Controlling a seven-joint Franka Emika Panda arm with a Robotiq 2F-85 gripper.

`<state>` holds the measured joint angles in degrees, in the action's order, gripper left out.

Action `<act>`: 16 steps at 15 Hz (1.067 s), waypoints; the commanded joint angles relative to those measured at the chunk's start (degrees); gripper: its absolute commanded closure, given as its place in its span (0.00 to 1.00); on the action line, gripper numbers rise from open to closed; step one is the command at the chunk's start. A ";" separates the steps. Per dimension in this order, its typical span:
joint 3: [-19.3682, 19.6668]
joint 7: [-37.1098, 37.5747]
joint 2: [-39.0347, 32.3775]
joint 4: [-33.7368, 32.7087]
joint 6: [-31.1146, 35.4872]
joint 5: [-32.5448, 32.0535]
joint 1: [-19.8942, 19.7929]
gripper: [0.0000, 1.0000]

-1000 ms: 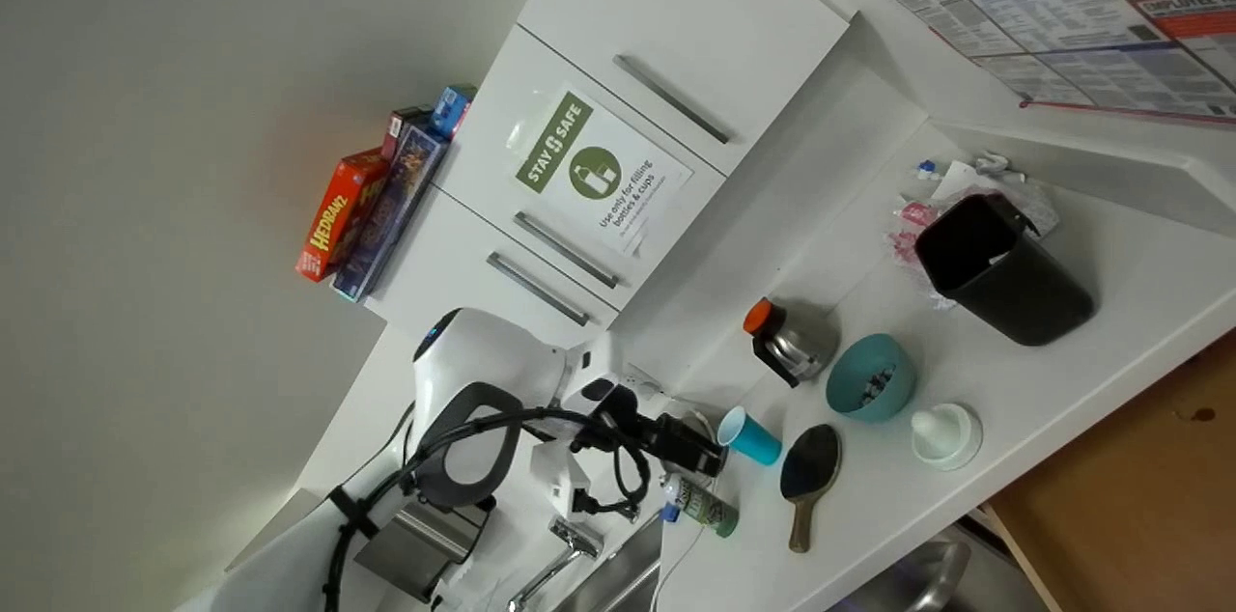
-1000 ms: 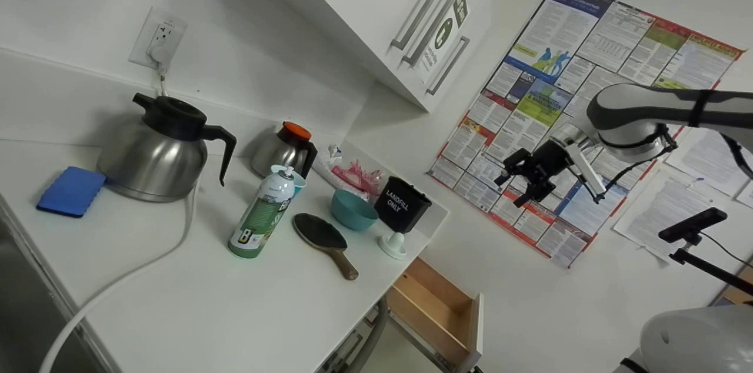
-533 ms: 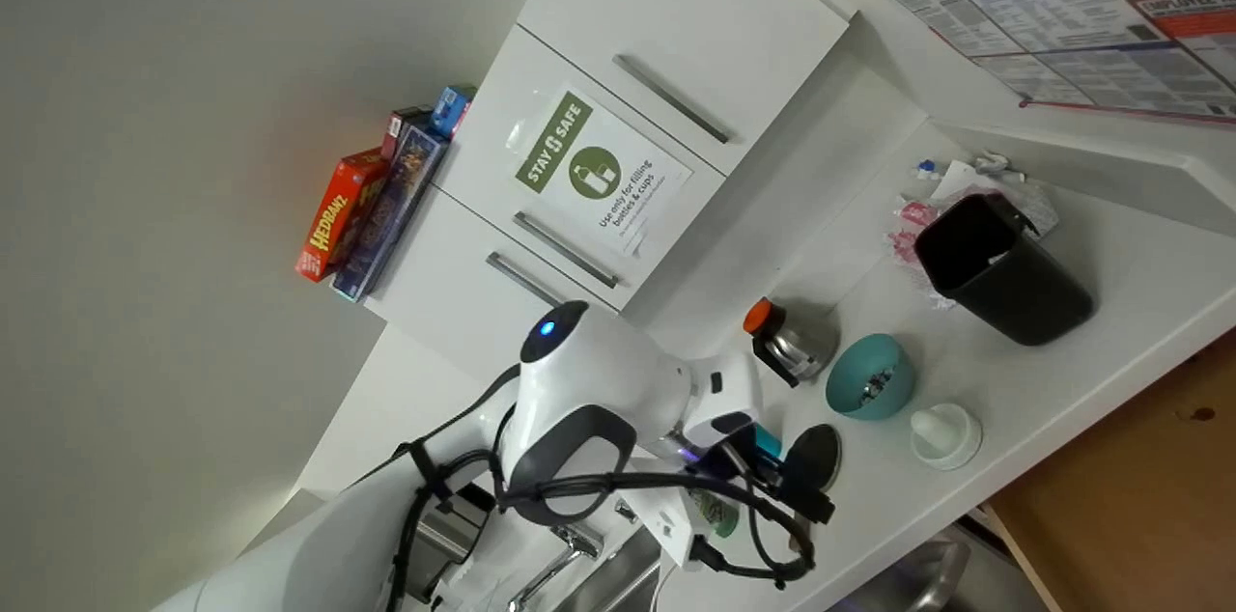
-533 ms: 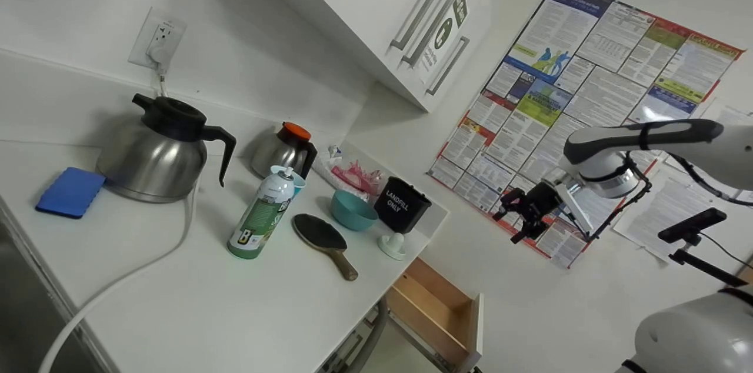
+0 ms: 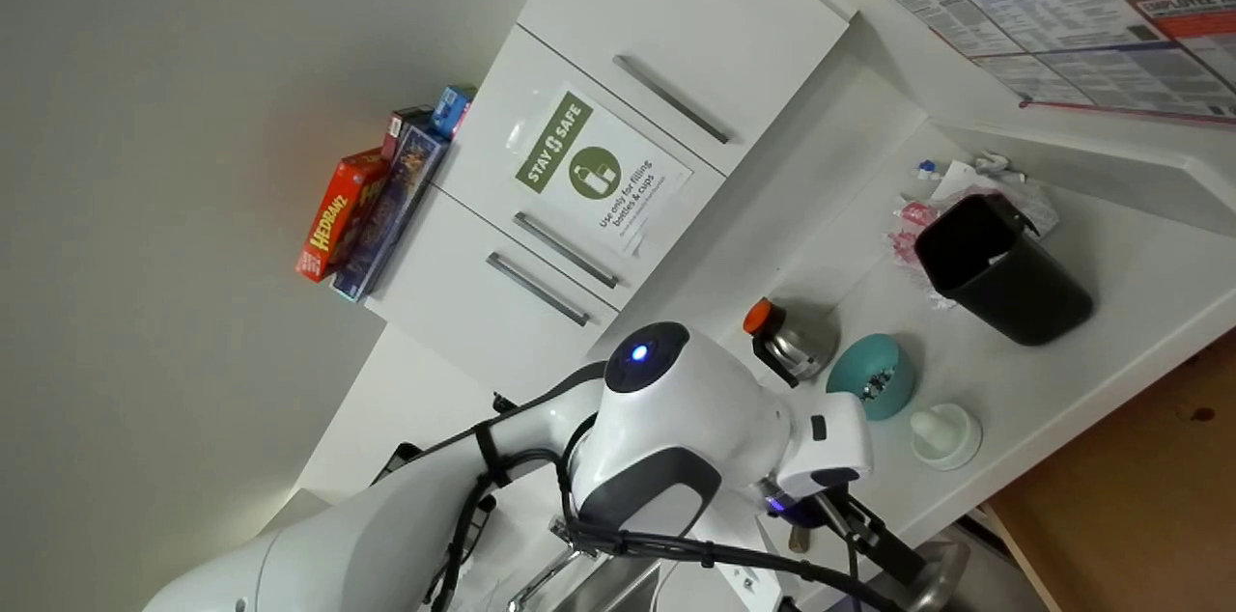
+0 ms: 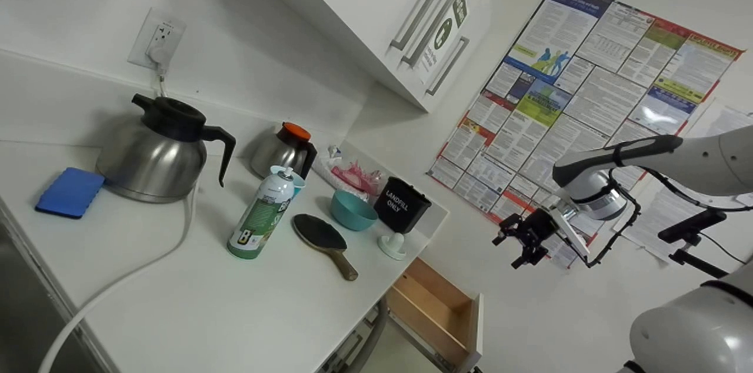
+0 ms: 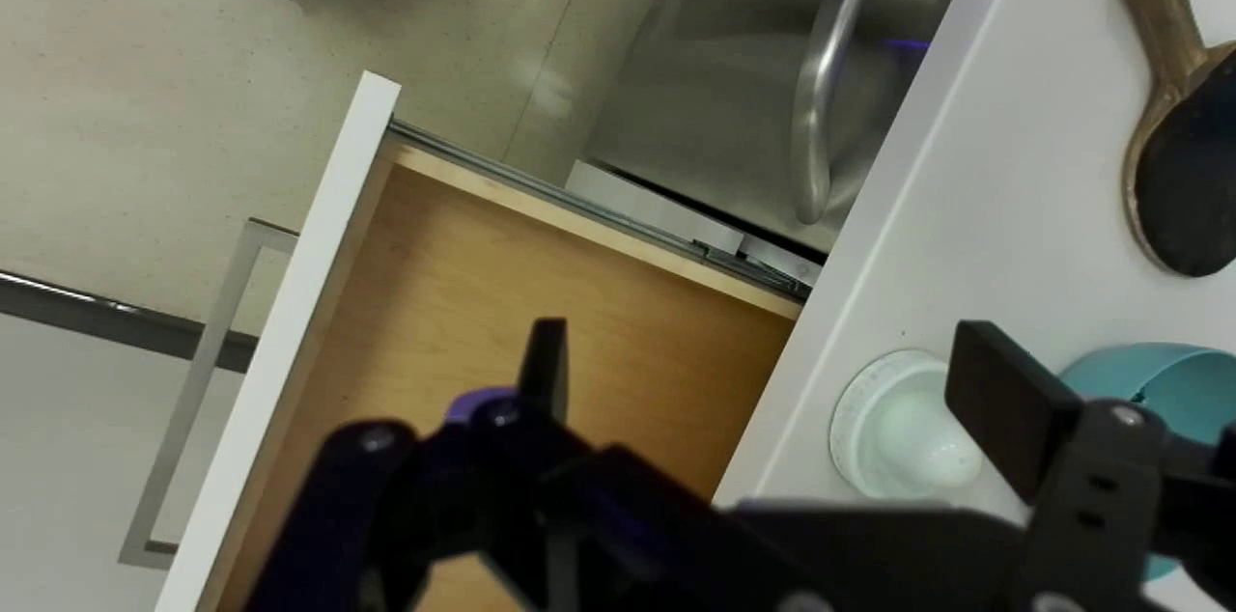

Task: Close the drawer fully

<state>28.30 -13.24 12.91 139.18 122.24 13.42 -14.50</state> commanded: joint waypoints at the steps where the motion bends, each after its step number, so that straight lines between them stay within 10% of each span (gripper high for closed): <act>1: -1.79 -0.36 -0.23 -0.17 -0.18 0.48 -1.78 0.00; 9: 4.31 -8.35 -14.97 -9.69 -2.05 18.06 -5.36 0.00; 16: 1.11 -18.41 -35.42 -20.30 -9.54 33.34 -19.23 0.00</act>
<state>32.14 -29.02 -13.91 125.51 117.27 42.63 -27.74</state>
